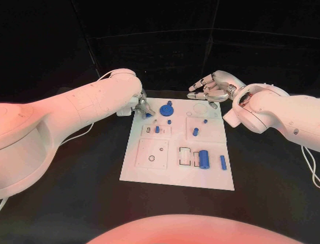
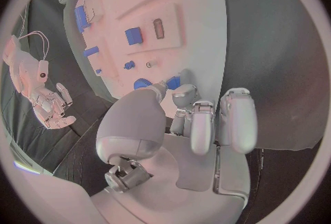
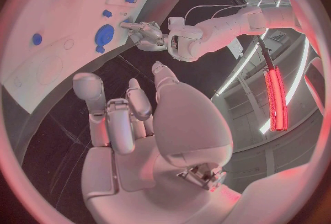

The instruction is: Assemble the parts on the task board

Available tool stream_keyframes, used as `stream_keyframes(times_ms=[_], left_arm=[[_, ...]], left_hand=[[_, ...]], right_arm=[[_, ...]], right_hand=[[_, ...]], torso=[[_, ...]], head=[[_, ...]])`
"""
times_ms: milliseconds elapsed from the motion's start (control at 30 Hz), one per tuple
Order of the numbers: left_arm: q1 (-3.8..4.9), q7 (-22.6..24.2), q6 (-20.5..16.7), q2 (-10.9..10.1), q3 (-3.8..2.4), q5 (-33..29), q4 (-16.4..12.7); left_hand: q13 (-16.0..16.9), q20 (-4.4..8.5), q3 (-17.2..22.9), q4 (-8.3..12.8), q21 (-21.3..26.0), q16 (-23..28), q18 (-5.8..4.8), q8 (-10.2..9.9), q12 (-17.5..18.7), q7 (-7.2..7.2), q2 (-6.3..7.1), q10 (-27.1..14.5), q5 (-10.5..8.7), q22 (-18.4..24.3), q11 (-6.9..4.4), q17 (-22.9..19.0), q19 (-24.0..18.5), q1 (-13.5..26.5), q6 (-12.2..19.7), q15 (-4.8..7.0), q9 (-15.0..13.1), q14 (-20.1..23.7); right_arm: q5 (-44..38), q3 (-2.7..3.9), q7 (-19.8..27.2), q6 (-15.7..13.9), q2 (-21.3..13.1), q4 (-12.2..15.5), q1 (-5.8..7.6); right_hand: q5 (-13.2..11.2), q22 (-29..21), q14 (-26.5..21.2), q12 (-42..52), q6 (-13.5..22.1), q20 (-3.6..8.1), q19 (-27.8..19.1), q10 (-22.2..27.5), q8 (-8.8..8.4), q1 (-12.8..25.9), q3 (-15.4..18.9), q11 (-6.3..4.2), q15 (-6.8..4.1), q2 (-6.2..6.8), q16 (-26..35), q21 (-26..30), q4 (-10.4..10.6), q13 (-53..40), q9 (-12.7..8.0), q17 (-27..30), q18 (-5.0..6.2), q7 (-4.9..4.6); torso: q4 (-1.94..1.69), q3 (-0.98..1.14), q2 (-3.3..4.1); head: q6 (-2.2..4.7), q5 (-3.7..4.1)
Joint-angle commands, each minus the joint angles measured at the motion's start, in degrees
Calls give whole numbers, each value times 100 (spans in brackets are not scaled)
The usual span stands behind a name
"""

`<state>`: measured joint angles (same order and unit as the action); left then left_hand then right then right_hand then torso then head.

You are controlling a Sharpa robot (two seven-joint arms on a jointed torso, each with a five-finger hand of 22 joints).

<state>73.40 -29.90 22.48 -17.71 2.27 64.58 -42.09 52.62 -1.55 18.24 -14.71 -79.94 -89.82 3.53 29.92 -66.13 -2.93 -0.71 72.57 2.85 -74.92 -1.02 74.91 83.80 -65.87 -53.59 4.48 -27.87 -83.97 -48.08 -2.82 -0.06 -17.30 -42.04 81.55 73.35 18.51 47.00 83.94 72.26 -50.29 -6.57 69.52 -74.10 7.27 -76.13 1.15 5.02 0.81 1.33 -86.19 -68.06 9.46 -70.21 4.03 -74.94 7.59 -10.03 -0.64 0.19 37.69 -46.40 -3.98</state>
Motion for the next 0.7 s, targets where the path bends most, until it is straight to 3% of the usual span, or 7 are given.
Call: stream_keyframes(times_ms=[33,367,700], left_arm=[[-51,-45,217,-25,25,-110,4],[-51,-36,187,-82,24,-253,-24],[-51,-22,202,-149,23,-443,-72]], left_hand=[[-16,-38,589,302,29,-18,-33,-5,-5,-51,111,-40,20,-284,11,1509,-1,129,21,-27,-23,-603],[-47,-55,1130,410,44,-18,-33,15,-13,-61,287,-63,14,-285,32,1509,-2,417,51,-28,-52,-603],[-69,-61,1742,655,63,-18,-29,44,-21,-73,402,-89,27,-283,41,1509,-7,640,92,-35,-90,-603]], right_arm=[[13,4,8,81,2,1,10],[13,3,-11,128,2,-17,9],[13,2,-28,155,5,-43,9]], right_hand=[[52,-6,427,10,17,8,-21,1,21,39,26,-10,-38,-28,33,34,8,-10,-6,-768,27,9],[90,-1,429,14,21,8,-16,1,22,34,32,-11,-38,-30,28,32,8,-12,-7,-778,25,9],[122,2,431,16,25,9,-13,1,23,28,37,-11,-38,-31,26,31,7,-13,-7,-782,25,9]], torso=[[-4,1,-1],[-3,0,-1],[-5,0,-1]], head=[[12,-7],[36,0],[40,-21]])
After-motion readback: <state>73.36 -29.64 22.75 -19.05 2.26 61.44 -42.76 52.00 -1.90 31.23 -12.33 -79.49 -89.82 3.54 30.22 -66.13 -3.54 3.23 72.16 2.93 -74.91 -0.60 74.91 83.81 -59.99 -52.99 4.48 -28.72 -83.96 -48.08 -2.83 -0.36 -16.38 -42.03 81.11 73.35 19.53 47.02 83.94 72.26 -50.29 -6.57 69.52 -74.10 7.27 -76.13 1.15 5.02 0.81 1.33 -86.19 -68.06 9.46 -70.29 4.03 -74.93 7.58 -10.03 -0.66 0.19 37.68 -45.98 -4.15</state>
